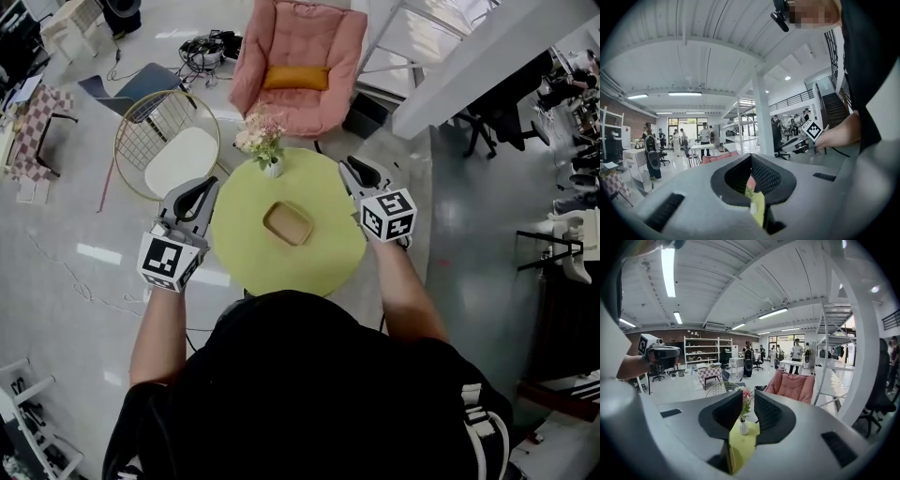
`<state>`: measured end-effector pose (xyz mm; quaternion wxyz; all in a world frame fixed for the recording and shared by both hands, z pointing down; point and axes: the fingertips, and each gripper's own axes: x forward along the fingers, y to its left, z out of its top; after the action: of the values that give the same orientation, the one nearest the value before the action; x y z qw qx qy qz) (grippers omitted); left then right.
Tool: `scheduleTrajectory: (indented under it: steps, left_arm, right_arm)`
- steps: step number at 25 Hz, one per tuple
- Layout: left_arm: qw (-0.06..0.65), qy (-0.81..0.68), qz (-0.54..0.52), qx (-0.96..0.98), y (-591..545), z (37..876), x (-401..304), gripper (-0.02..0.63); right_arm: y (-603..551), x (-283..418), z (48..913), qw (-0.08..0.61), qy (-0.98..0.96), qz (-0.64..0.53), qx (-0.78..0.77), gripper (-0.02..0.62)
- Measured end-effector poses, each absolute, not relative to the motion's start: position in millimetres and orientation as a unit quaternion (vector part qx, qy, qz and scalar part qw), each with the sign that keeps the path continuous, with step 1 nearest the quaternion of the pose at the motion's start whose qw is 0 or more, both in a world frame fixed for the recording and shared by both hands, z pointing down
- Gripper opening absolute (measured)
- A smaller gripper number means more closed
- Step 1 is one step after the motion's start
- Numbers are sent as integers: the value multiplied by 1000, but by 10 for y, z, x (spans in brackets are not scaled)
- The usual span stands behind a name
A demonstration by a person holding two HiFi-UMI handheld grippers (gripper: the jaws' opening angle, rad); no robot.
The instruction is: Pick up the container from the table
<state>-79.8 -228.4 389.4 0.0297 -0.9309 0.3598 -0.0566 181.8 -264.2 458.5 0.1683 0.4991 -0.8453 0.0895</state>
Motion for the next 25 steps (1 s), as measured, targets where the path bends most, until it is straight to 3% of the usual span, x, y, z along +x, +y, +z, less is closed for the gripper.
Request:
scheduleTrajectory:
  steps: [25]
  left_arm:
    - [-13,340,-98,-935,-2245,4578,-747,15]
  right_arm:
    - [-2517,1422,5727,223,-847,191,444,72]
